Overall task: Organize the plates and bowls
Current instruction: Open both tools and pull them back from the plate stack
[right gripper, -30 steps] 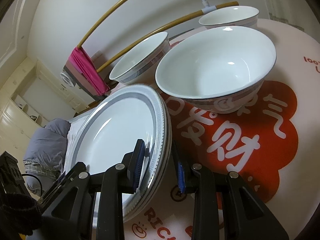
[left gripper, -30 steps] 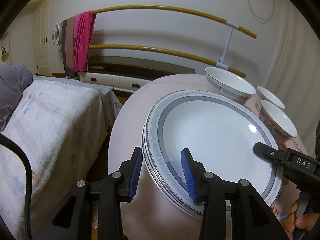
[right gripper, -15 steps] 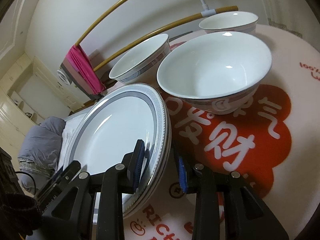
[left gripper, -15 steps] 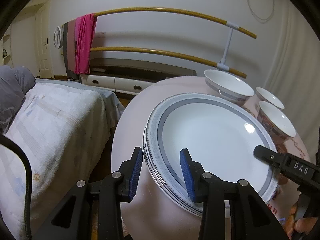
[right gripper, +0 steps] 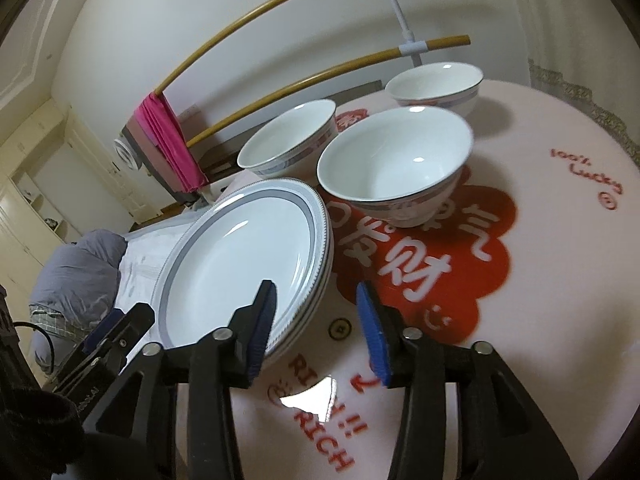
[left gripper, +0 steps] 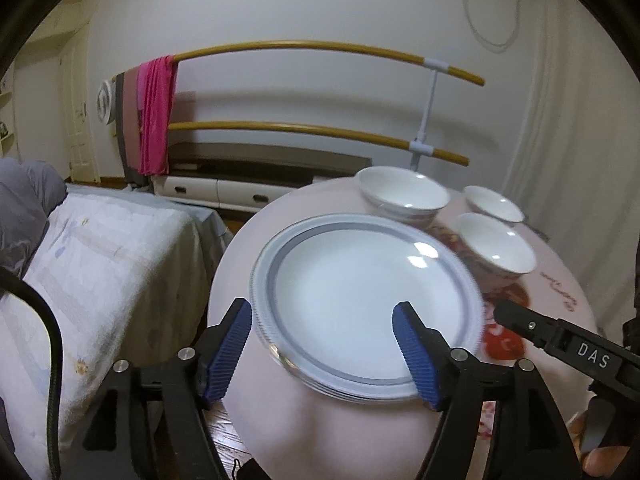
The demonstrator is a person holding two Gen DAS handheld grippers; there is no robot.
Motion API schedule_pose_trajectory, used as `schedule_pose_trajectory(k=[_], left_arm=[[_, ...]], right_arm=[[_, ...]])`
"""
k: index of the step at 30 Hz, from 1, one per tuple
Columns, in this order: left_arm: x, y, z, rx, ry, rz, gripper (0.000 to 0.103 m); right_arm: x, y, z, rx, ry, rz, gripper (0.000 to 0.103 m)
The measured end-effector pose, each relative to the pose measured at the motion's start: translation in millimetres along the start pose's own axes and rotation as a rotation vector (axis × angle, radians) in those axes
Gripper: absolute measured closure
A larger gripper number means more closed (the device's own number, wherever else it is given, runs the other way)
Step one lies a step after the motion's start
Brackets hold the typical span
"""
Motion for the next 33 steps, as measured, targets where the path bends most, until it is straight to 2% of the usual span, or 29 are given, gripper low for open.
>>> schedule_pose_trajectory(k=[2, 5, 11, 17, 21, 25, 33], left_arm=[[10, 12, 2, 0.011, -0.020, 0.014, 0.027], [26, 28, 6, 0.027, -0.053, 0.033, 0.024], [52, 55, 12, 0.053, -0.115, 0.065, 0.010], [80, 71, 13, 0.054, -0.173, 0.102, 0.006], [90, 74, 2, 0.039, -0.201, 0.131, 0.004], [102, 66, -25, -0.011, -0.228, 0.186, 0.003], [107, 44, -70, -0.086, -0.253, 0.213, 0.003]], right_arm=[[3, 13, 2, 0.017, -0.002, -0.001, 0.043], [7, 35, 5, 0.053, 0.006, 0.008, 0.029], [27, 75, 6, 0.125, 0.009, 0.038, 0.019], [55, 104, 6, 0.173, -0.003, 0.078, 0.016], [75, 118, 1, 0.190, -0.018, 0.100, 0.015], [90, 126, -9, 0.198, -0.020, 0.121, 0.015], [108, 120, -33, 0.181, -0.039, 0.135, 0.015]])
Point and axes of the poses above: each gripper's, at about its wrist camera, not at the fingertips, and y roughly against the way its jaws point, x to its right, z to its underside, the point moved 8 cm from there along -y, roughly the way its jaws point, and after that the axes turned 12 degrees about -x, right-handed, at the moved point
